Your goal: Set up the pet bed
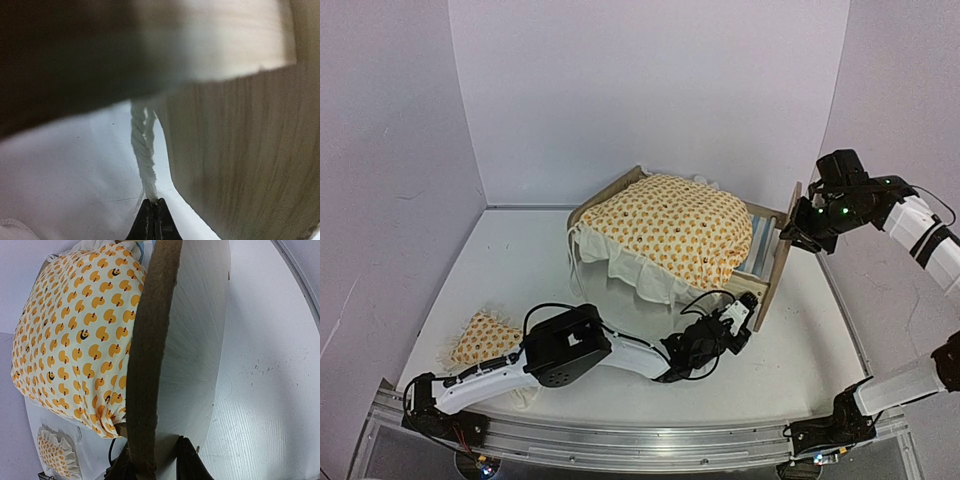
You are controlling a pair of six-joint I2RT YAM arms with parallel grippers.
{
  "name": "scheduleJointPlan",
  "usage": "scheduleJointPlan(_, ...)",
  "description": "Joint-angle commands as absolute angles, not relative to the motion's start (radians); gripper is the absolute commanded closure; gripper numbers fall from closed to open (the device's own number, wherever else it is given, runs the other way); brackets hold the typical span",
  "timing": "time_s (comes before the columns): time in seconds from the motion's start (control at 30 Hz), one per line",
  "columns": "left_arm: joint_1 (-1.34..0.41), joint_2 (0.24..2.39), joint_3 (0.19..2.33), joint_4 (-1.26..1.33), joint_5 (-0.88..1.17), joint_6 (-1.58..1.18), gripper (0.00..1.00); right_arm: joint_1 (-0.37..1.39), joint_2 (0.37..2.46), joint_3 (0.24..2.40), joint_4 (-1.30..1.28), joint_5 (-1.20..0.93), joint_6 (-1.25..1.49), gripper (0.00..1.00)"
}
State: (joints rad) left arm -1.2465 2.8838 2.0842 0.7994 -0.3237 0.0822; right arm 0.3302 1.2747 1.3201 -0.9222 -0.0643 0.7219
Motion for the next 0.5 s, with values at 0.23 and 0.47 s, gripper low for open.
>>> scheduleJointPlan(0.23, -1.263, 2.470, 1.579, 0.787, -0.141, 0.192, 1.00, 0.353, 1.111, 1.377, -0.551, -0.227, 0.774, 1.00)
scheduleJointPlan(0.47, -1.287, 2.338, 1.393, 0.818, -0.117, 0.179, 1.00, 0.353, 1.089, 1.340, -0.551, -0.221, 0.770, 1.00)
